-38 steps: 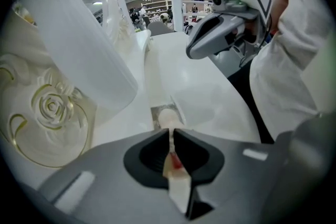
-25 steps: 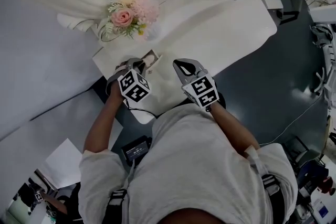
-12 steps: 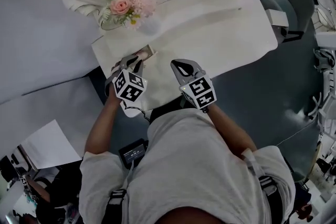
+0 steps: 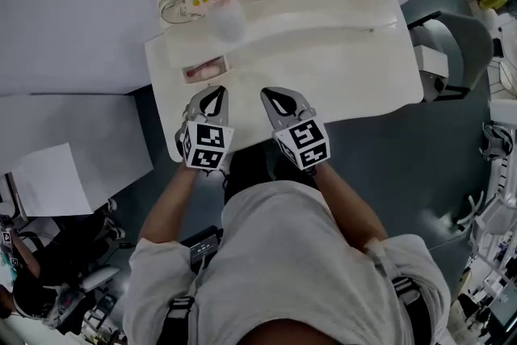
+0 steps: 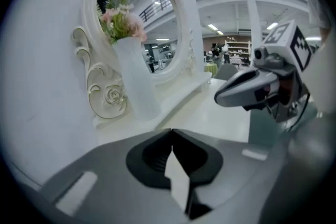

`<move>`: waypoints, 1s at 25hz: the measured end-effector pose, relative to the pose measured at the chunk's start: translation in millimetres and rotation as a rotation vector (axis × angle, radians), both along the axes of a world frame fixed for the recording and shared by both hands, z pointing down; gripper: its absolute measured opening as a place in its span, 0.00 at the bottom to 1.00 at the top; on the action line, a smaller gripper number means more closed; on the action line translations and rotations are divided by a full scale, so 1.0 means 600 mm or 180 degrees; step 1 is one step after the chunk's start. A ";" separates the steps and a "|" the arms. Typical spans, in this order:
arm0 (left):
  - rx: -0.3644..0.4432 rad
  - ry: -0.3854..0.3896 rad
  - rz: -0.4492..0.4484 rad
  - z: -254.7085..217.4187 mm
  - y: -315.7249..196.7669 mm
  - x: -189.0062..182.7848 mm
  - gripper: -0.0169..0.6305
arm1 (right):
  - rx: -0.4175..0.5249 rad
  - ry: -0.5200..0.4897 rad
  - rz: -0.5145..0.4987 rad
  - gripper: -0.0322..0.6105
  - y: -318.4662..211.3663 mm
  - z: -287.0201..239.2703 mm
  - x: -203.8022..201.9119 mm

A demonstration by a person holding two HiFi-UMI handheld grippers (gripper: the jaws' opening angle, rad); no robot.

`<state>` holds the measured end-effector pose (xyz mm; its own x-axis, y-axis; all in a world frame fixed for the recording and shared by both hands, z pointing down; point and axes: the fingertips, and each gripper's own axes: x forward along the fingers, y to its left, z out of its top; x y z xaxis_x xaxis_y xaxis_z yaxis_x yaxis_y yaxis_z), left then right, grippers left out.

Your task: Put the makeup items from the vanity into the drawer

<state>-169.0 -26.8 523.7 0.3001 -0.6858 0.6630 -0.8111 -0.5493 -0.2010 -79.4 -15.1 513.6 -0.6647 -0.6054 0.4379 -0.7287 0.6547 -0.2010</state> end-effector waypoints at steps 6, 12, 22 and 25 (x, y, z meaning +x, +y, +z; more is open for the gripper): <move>0.0488 0.0544 -0.0492 -0.071 0.061 0.081 0.03 | 0.0297 -0.0144 -0.0117 0.05 0.043 -0.055 0.041; 0.0882 0.0881 -0.0860 -0.142 0.115 0.150 0.03 | 0.0616 -0.0240 -0.0145 0.05 0.084 -0.113 0.096; 0.1359 0.1190 -0.1014 -0.223 0.206 0.239 0.03 | 0.0981 -0.0425 -0.0121 0.05 0.144 -0.202 0.174; 0.1334 0.1195 -0.1026 -0.219 0.217 0.253 0.03 | 0.0992 -0.0425 -0.0124 0.05 0.160 -0.208 0.187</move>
<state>-16.9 103.2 392.5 0.1952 -0.9581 0.2095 -0.9790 -0.2030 -0.0162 32.9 80.7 388.7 -0.7289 -0.6694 0.1434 -0.6827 0.7265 -0.0789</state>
